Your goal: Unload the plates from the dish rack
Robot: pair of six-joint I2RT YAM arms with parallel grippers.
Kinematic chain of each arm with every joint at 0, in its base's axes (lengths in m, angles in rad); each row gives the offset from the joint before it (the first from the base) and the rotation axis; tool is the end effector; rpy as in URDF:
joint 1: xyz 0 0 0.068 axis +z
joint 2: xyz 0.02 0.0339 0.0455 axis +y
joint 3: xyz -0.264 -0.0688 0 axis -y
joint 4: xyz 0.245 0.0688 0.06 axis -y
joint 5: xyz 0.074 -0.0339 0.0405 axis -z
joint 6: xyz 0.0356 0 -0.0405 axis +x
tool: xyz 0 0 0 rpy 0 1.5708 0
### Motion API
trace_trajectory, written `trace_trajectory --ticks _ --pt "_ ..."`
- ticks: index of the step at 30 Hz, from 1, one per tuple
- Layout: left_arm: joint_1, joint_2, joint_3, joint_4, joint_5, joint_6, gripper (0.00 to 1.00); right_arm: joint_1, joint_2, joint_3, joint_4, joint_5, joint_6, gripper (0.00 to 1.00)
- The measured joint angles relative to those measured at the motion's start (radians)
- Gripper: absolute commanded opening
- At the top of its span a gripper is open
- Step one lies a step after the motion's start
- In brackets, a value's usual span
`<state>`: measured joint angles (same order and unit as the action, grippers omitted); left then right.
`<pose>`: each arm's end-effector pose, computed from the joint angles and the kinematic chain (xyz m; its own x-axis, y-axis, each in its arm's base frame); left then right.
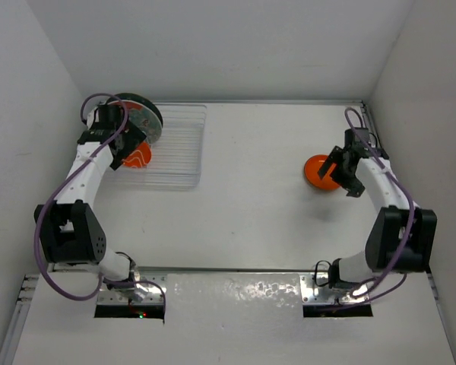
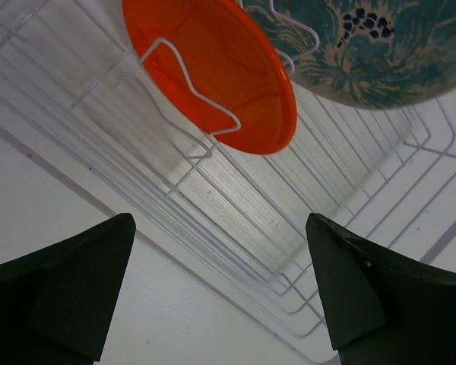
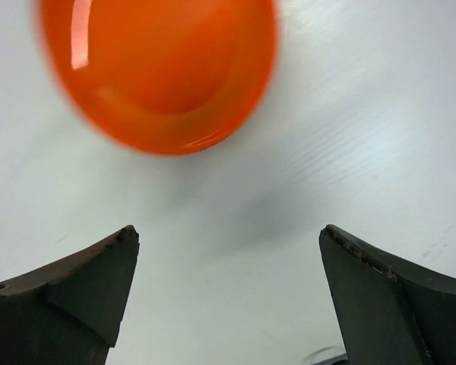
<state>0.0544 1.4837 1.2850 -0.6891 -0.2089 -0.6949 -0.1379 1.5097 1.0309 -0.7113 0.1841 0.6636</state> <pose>0.3169 0.0246 0.3025 -0.4772 -0.6533 -0.5878 -0.6372 0.7178 -0.2805 0.2858 -0.0462 0.2162 -0.5997 0.6946 -0.3974 0.7260 0.6811 0.0950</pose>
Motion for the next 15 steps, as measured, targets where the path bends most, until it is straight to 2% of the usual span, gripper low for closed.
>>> trace_trajectory --ticks 6,12,13,14,15 --pt "0.055 0.051 -0.001 0.107 0.004 -0.058 0.82 0.112 -0.180 -0.060 0.023 -0.055 -0.005 0.99" --pt "0.084 0.118 -0.018 0.281 0.024 -0.101 0.69 0.157 -0.230 -0.117 0.020 -0.089 -0.028 0.99" --pt "0.085 0.138 -0.018 0.304 0.029 -0.108 0.65 0.162 -0.232 -0.127 0.019 -0.092 -0.035 0.99" --pt "0.086 0.160 -0.018 0.324 0.034 -0.115 0.54 0.163 -0.233 -0.134 0.016 -0.096 -0.040 0.99" --pt "0.087 0.183 -0.018 0.337 0.038 -0.124 0.50 0.164 -0.233 -0.140 0.010 -0.097 -0.044 0.99"
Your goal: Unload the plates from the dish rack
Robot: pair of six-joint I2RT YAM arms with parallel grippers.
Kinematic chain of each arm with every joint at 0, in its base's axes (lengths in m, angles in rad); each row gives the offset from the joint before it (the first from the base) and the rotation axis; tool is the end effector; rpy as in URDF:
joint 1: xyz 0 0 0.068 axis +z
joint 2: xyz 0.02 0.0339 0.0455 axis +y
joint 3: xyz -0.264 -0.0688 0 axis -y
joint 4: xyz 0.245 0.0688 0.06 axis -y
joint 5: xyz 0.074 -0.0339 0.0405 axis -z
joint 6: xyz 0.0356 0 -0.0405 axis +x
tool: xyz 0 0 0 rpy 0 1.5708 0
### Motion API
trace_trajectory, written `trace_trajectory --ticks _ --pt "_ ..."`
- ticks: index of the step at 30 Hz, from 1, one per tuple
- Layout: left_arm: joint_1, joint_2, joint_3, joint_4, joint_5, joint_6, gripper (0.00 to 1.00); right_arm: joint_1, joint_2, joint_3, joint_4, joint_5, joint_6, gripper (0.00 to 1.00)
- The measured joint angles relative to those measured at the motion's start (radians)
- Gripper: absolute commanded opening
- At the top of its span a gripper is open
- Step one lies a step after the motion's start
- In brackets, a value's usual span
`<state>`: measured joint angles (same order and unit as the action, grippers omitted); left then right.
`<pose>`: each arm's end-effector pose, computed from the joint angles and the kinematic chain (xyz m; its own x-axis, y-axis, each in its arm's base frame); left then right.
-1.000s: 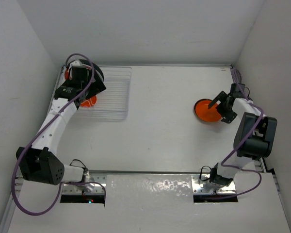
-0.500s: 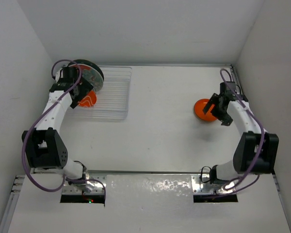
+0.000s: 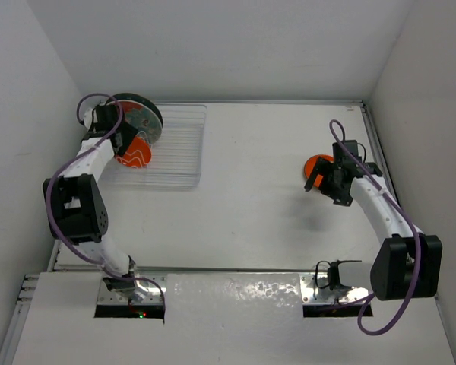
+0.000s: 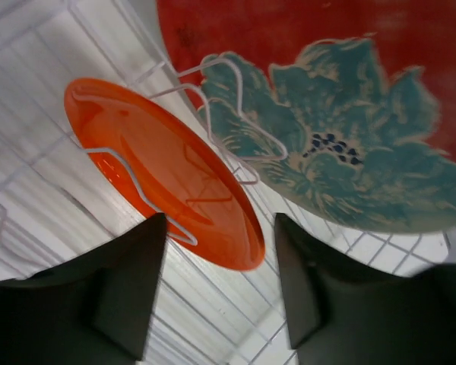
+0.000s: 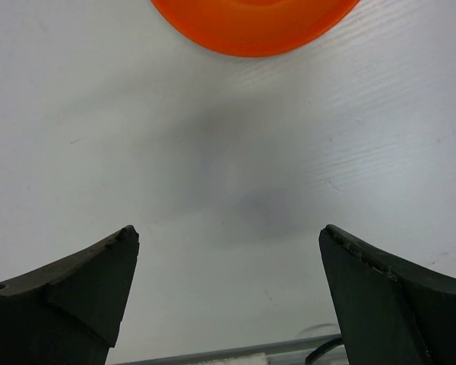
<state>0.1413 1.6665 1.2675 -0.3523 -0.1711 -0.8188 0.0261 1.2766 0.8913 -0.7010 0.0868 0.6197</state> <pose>0.3694 0.0587 0.2619 -0.2703 -0.7654 -0.5841 -0.6725 0.5842 -0.4543 0.2440 0.0033 0.2328 -0.7118 0.5602 -0.4237 0.5255 0.8250 0.2081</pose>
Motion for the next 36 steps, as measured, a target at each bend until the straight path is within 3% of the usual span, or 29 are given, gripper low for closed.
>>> trace_trajectory --ticks 3,6,7,10,18,27,31,36 --pt "0.003 0.059 0.000 0.029 0.021 -0.012 0.42 0.000 -0.001 -0.008 -0.020 -0.001 -0.016 0.99" --pt "0.003 0.075 0.003 0.060 0.042 -0.031 0.21 0.000 -0.008 -0.007 -0.031 0.001 -0.029 0.99" --pt "0.002 0.075 0.009 0.061 0.044 -0.031 0.10 0.000 -0.011 -0.005 -0.039 0.003 -0.034 0.99" --pt "0.003 0.066 0.023 0.034 0.038 -0.048 0.00 0.000 -0.013 0.007 -0.058 0.004 -0.041 0.99" --pt "0.011 0.010 0.029 -0.047 0.029 -0.069 0.00 0.000 -0.020 0.073 -0.079 -0.016 -0.035 0.99" --pt "-0.006 -0.171 0.091 -0.119 0.121 0.008 0.00 0.002 -0.020 0.222 -0.100 -0.137 0.010 0.99" --pt "-0.159 -0.164 0.212 -0.155 0.120 0.207 0.00 0.034 0.002 0.324 -0.077 -0.248 0.068 0.99" --pt "-0.590 -0.076 0.300 -0.130 0.097 0.564 0.00 0.136 0.109 0.550 -0.055 -0.293 0.151 0.99"
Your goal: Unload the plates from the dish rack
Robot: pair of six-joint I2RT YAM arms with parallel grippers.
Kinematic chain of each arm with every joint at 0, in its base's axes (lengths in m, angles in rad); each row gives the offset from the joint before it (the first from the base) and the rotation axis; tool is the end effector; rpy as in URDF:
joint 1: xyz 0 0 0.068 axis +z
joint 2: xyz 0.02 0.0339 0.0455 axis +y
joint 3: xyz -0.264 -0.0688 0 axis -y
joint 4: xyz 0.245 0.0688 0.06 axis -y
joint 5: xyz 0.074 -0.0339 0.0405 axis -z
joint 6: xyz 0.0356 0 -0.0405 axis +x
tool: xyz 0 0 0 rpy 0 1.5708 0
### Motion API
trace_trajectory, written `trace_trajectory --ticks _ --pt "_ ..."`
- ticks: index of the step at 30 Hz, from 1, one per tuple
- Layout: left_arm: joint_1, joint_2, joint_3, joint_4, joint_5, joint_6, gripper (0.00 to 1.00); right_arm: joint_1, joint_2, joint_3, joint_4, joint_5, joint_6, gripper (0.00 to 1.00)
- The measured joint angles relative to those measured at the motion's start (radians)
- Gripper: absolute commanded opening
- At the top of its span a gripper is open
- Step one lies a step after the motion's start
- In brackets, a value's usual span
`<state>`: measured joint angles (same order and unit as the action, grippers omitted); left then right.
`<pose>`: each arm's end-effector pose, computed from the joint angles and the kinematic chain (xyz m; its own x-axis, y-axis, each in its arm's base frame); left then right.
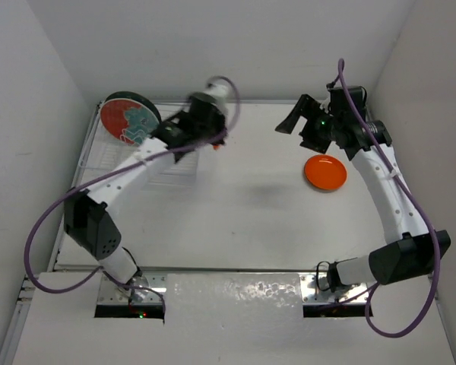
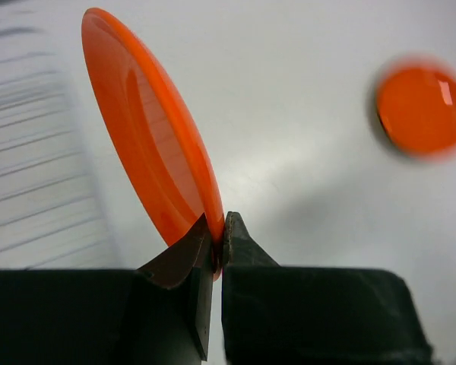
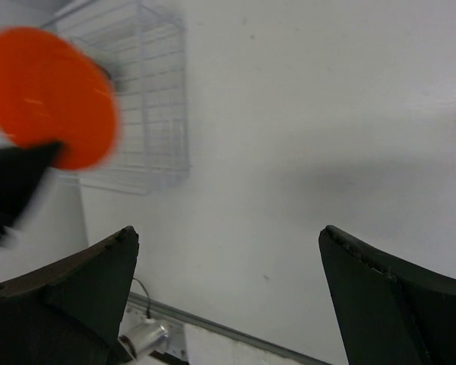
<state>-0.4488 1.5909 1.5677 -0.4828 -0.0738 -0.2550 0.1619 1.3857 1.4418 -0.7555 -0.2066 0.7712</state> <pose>0.3322 -0.1571 0.3787 -0.5171 -0.0302 -0.8554 0.2523 0.9496 -0.1861 0.2909 0.0549 0.3766 -0.6735 0.5812 -0.4567 0.2186 0.7468 0.6281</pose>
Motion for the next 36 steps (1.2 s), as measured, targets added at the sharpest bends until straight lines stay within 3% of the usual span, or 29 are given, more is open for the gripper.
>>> trace_trajectory --ticks 5,9,13,19,20,21,22,24,28,30,36 --pt "-0.360 0.097 -0.015 -0.065 -0.019 0.312 0.00 0.025 0.018 0.074 -0.002 0.054 0.065 0.99" --pt "-0.485 0.140 -0.013 -0.106 -0.054 0.452 0.00 0.024 0.049 0.090 -0.032 0.067 0.078 0.98" --pt "-0.536 0.168 0.019 -0.121 -0.066 0.527 0.00 0.039 0.101 0.056 -0.042 0.064 0.078 0.95" --pt "-0.558 0.172 0.072 -0.098 -0.100 0.573 0.00 0.066 0.104 -0.068 -0.037 0.029 0.077 0.58" --pt "-0.558 0.172 0.075 -0.090 -0.107 0.578 0.00 0.070 0.102 -0.083 -0.027 0.023 0.078 0.37" --pt "-0.558 0.172 0.075 -0.082 -0.110 0.581 0.05 0.070 0.101 -0.093 -0.018 0.016 0.083 0.16" --pt "-0.558 0.173 0.075 -0.080 -0.103 0.586 0.30 0.073 0.100 -0.113 0.003 0.002 0.090 0.00" --pt "-0.570 0.181 0.074 -0.078 -0.122 0.593 0.99 0.079 0.100 -0.130 0.039 -0.007 0.118 0.00" --pt "-0.567 0.179 0.074 -0.033 -0.218 0.548 1.00 0.065 0.091 -0.172 0.052 0.087 0.120 0.00" --pt "-0.541 0.166 0.063 -0.014 -0.232 0.501 1.00 0.027 0.041 -0.267 0.122 0.156 0.129 0.00" --pt "-0.285 -0.089 -0.176 0.046 -0.140 0.288 1.00 -0.250 -0.208 -0.700 0.376 0.328 0.167 0.00"
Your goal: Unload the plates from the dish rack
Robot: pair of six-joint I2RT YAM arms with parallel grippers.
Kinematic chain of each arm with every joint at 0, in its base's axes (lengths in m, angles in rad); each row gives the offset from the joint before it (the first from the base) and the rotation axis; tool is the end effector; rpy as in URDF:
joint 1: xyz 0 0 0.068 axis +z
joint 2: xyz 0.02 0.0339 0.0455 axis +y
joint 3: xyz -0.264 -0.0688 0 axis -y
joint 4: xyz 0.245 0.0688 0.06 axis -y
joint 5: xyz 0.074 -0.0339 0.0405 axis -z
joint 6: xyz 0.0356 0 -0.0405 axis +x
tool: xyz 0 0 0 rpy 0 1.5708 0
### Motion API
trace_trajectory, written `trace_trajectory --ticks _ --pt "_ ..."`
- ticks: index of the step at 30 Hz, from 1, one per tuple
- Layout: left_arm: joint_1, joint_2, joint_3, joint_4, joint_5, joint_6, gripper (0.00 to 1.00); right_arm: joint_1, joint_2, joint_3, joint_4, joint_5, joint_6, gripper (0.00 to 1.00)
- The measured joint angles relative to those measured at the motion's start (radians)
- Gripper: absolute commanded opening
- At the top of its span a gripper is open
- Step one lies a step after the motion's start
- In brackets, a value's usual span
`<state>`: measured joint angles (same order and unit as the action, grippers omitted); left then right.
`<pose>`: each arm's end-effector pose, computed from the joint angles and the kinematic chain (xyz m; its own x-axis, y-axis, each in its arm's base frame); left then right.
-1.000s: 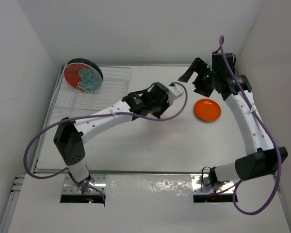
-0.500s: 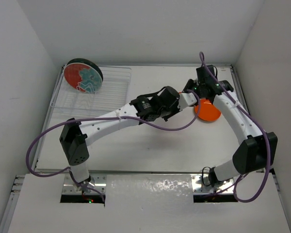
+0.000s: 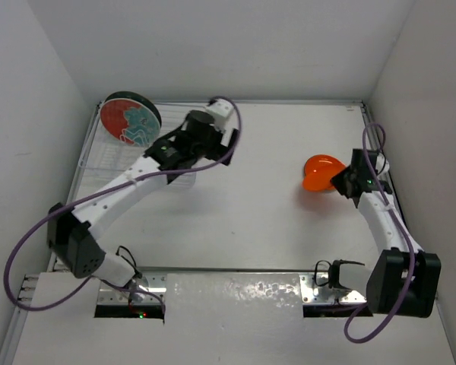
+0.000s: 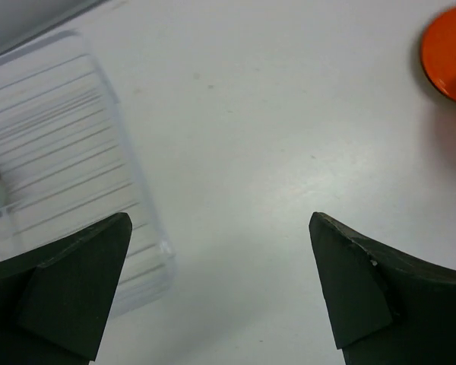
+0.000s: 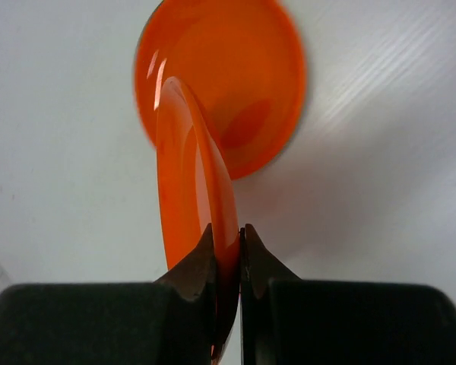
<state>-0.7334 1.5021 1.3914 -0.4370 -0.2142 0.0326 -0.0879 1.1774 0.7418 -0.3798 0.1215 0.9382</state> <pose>0.2613 -0.2252 0.3528 -0.3697 0.3760 -0.8497 0.5316 0.8356 0.1385 0.2399 -0.0255 0.2288 -0.2917 0.8294 -0.4765 0.6853 0.5288 0.5007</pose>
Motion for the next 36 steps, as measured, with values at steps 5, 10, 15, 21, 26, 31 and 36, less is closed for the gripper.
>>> trace_trajectory --ticks 5,10,15,21,26,31,36 --pt "0.084 -0.134 -0.063 0.002 0.016 -0.061 1.00 -0.083 -0.001 -0.056 0.117 0.037 0.005 0.00" --pt "0.071 -0.160 -0.158 0.009 0.076 -0.111 1.00 -0.104 0.033 -0.116 0.303 0.031 0.027 0.03" --pt "0.074 -0.155 -0.212 -0.004 0.122 -0.173 1.00 -0.111 0.155 -0.149 0.450 0.020 0.052 0.24" --pt "0.090 -0.155 -0.186 -0.019 0.103 -0.214 1.00 -0.112 0.264 -0.077 0.438 -0.022 0.040 0.87" --pt "0.184 -0.072 0.024 -0.158 -0.025 -0.330 1.00 -0.085 0.354 0.181 0.098 0.026 -0.012 0.99" --pt "0.360 0.027 0.187 -0.243 -0.069 -0.455 1.00 -0.016 0.387 0.283 -0.166 0.088 -0.077 0.99" --pt "0.569 0.100 0.231 -0.304 -0.017 -0.567 1.00 0.018 0.391 0.278 -0.329 0.091 -0.147 0.99"
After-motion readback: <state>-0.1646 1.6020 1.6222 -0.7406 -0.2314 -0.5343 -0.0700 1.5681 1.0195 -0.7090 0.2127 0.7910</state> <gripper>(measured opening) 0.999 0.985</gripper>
